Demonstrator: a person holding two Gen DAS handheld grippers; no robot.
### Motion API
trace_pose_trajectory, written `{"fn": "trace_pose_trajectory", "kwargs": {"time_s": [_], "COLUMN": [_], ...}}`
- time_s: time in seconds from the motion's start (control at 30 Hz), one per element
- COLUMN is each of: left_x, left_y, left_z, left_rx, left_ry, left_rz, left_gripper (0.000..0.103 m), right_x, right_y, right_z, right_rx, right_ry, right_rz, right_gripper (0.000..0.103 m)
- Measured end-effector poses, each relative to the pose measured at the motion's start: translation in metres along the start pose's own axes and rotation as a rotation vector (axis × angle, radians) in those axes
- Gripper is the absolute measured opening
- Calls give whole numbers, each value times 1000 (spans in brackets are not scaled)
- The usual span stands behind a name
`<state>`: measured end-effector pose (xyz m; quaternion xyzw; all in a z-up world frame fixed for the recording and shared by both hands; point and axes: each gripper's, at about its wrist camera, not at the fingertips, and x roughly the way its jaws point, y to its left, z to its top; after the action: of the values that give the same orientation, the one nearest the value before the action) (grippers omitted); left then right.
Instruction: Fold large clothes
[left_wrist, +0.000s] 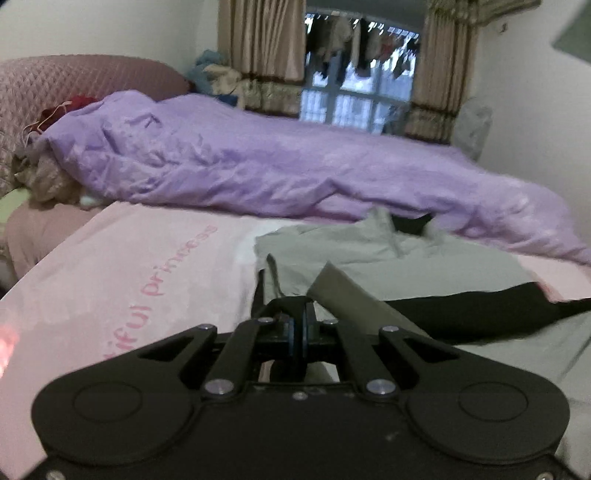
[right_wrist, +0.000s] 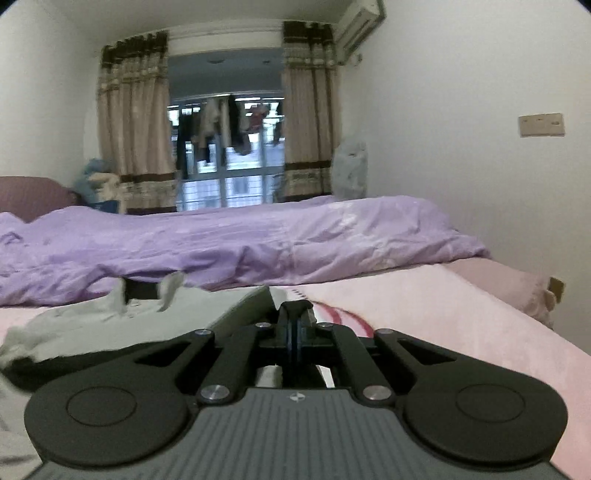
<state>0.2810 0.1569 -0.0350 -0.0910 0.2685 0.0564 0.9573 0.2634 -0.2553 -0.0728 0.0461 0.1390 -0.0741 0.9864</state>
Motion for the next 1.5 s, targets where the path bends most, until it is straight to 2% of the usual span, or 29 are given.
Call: {"fn": "trace_pose_trajectory", "kwargs": {"time_s": [0.23,0.4,0.57,0.6,0.67,0.7,0.73,0.77,0.8,0.83,0.9,0.97,1.03,1.13,1.3,1.4,1.5], "left_x": [66,108,119,117,116,114,110,104,97,83,62,38,18,-1,-6,-3,1], "left_y": [11,7,-1,-1,0,2,4,7,11,17,27,40,48,49,40,39,40], "left_z": [-19,-40,-49,-50,-50,-50,-47,-44,-42,-38,-34,-32,-38,-57,-102,-118,-117], "left_rx": [-21,-13,47,58,75,70,63,54,47,42,37,19,12,36,52,21,23], "left_ry": [95,164,138,134,127,131,141,147,144,123,98,104,135,187,305,319,311], "left_rz": [28,49,72,73,71,67,70,82,97,113,106,79,51,29,-22,-40,-49], "left_gripper": [5,8,12,13,15,18,30,53,66,81,84,88,95,96,96,100,101], "right_x": [52,86,100,103,104,104,101,100,94,91,79,57,35,1,-32,-36,-30], "right_y": [23,24,28,29,32,31,28,24,18,13,1,-9,-18,-28,-43,-48,-49], "right_z": [-40,-57,-62,-63,-64,-63,-62,-59,-56,-52,-42,-33,-28,-30,-51,-70,-78], "right_rx": [-102,-104,-132,-141,-154,-148,-133,-116,-87,-67,-46,-41,-31,-41,-41,-55,-56], "right_ry": [71,187,280,292,300,295,292,290,296,305,317,315,332,382,495,555,591], "right_rz": [-123,-138,-153,-155,-145,-142,-138,-133,-120,-120,-116,-51,10,111,148,155,154], "right_gripper": [2,3,7,15,17,19,24,27,40,58,71,72,80,81,81,81,79]}}
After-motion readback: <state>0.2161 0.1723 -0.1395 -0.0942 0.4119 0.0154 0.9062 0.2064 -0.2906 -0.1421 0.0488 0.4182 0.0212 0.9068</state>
